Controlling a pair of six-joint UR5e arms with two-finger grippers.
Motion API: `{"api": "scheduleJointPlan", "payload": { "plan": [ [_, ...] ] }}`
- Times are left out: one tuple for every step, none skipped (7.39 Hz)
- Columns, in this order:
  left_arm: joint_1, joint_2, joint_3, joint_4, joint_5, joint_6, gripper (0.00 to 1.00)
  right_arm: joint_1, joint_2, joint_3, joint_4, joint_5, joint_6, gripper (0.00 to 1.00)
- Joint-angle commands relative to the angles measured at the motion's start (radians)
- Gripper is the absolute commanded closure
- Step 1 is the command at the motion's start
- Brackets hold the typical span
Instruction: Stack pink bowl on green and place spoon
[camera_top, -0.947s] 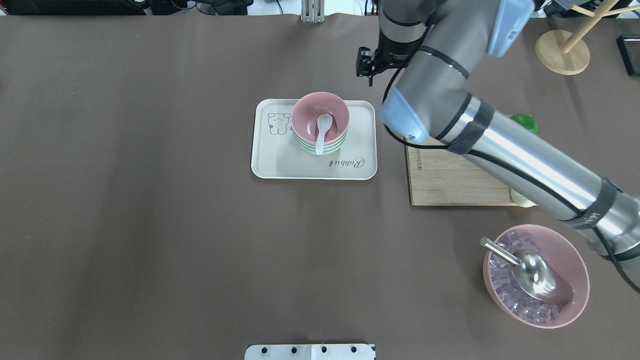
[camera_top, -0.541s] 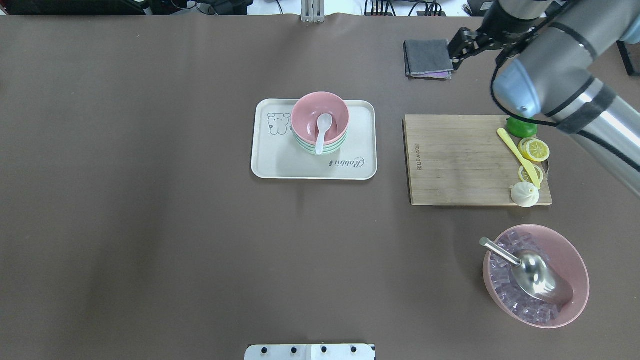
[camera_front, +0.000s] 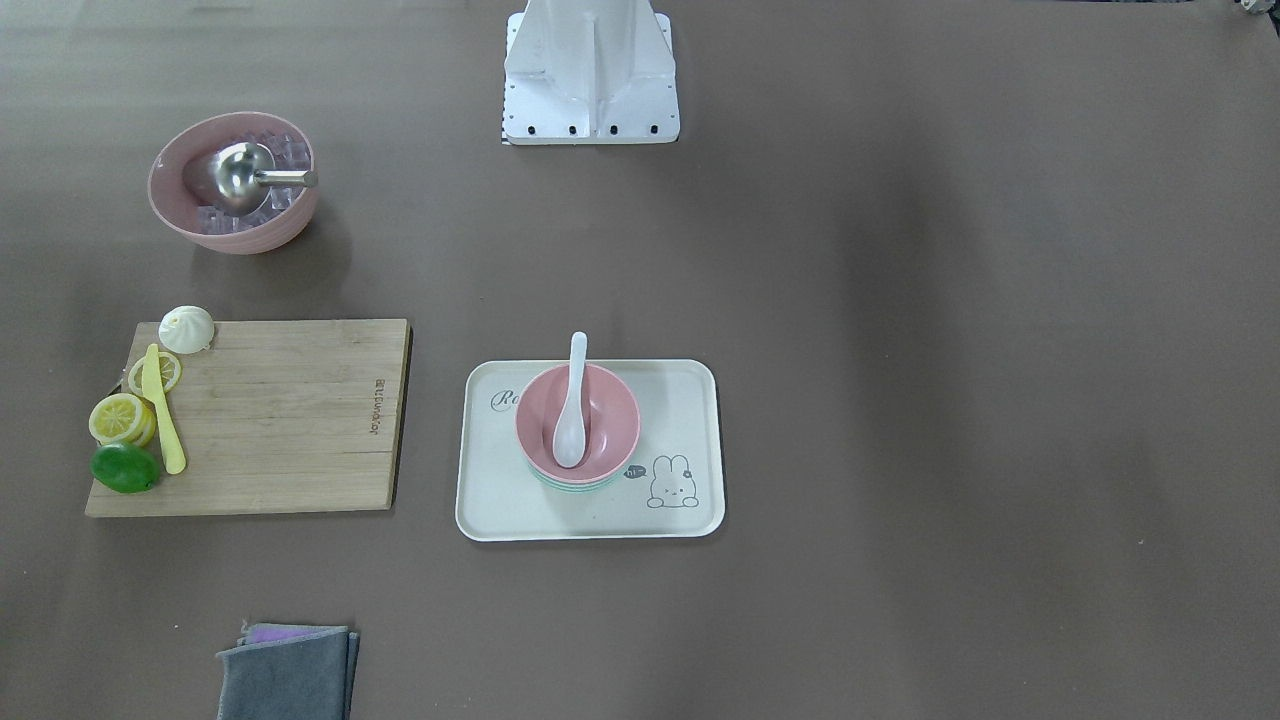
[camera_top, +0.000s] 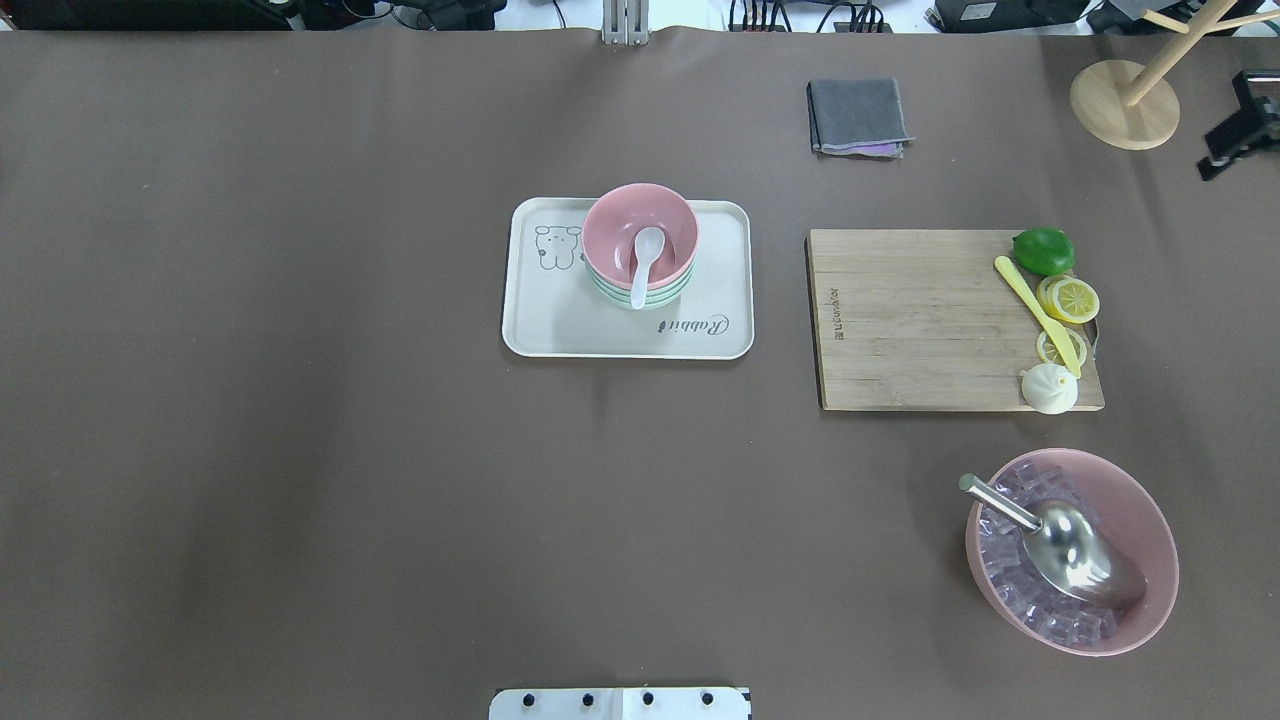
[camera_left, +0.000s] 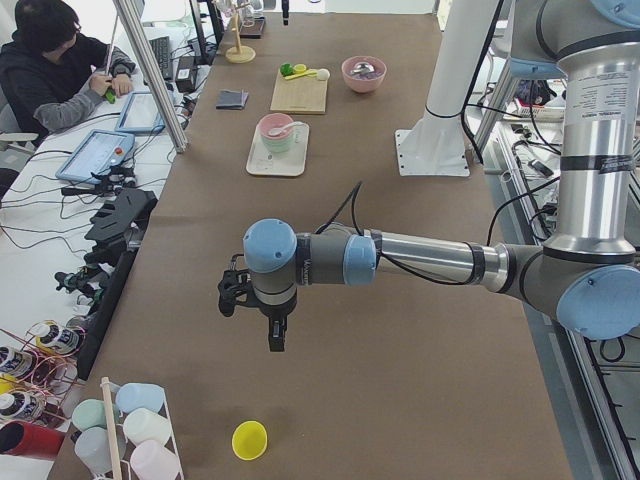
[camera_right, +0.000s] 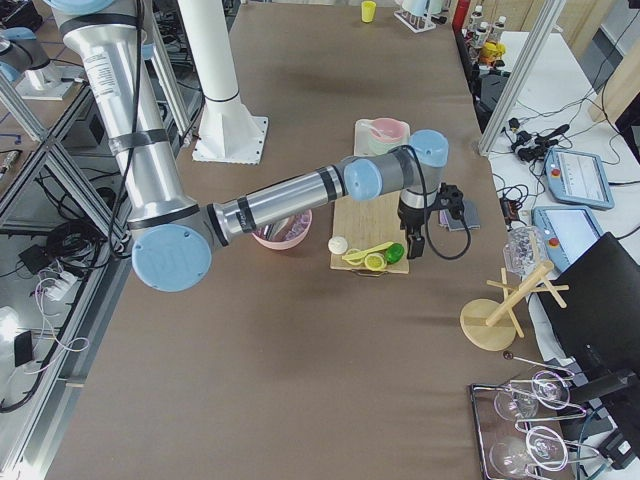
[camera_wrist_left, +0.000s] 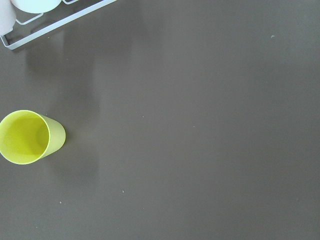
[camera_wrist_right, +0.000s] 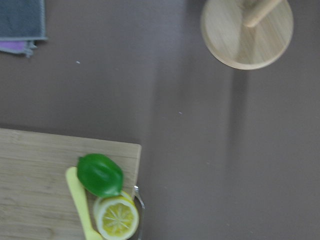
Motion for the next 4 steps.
{"api": "scheduleJointPlan", "payload": {
  "plan": [
    [0.001, -0.009, 0.0, 0.002, -0.001, -0.001, 0.02, 0.136, -0.147, 0.006, 0.008, 0.006, -0.127, 0.0],
    [-0.001, 0.0, 0.002, -0.001, -0.006, 0.001, 0.02, 0.16, -0.208, 0.012, 0.012, 0.005, -0.155, 0.0],
    [-0.001, 0.002, 0.005, -0.002, -0.01, 0.001, 0.02, 0.187, -0.265, 0.038, 0.012, 0.009, -0.161, 0.0],
    [-0.001, 0.003, 0.0, -0.007, -0.011, 0.002, 0.01, 0.191, -0.335, 0.096, 0.012, 0.026, -0.157, 0.0]
  ]
}}
